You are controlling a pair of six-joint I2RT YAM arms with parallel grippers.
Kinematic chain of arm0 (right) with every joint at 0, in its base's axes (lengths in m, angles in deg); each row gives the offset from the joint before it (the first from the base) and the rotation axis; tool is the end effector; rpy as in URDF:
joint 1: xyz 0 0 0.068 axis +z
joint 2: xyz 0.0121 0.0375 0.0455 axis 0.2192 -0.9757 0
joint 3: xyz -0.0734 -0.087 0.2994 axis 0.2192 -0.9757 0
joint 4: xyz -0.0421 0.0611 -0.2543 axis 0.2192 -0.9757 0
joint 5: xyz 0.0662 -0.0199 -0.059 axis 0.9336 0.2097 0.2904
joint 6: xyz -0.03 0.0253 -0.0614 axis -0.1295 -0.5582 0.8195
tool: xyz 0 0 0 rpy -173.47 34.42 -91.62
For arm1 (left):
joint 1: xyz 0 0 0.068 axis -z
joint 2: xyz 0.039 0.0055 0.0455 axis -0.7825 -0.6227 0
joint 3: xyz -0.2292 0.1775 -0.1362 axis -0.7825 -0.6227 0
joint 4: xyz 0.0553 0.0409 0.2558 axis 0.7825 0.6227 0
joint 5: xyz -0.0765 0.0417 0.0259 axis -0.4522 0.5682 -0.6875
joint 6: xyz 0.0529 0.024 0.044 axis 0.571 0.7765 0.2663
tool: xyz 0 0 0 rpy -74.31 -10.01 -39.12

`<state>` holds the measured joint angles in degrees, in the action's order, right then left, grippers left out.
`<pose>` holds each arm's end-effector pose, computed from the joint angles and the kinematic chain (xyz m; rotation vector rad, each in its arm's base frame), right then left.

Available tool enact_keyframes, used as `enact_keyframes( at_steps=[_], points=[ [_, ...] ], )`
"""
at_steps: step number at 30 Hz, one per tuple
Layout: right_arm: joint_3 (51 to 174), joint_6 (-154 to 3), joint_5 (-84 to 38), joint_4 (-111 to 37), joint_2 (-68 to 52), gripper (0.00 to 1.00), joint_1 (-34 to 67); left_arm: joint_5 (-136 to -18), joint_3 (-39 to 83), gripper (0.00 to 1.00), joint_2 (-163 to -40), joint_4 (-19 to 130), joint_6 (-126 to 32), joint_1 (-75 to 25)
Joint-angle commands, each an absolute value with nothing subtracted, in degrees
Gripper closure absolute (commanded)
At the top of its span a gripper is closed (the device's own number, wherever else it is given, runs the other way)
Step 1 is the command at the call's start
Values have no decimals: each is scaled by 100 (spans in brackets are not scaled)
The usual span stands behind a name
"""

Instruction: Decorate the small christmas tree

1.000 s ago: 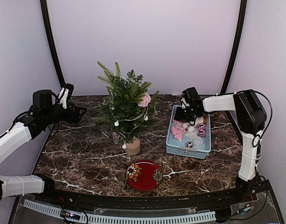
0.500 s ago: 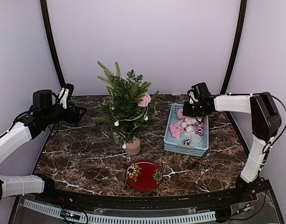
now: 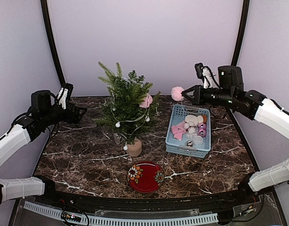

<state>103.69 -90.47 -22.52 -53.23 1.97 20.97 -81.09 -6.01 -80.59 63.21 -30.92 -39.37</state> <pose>0.2419 0.1718 0.4043 -0.3152 1.9842 0.7749 0.2150 -0.0597 0.3442 0.4146 1.8134 -0.3001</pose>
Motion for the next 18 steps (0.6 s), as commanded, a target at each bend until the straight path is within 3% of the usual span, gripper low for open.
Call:
enact_keyframes(
  at_steps=[1,11,18],
  points=[
    [10377,-9152,-1637,-5116,738,100,2908,-8176,-642,18,-7903,6254,-3130,-3953],
    [11178,-9150,-1825,-4750,406,100,4851,-8182,-680,18,-7759,6247,-3175,-3953],
    [11794,-8992,-2845,-5136,-318,100,5317,-8127,-703,18,-7660,6264,-3158,-3953]
  ],
)
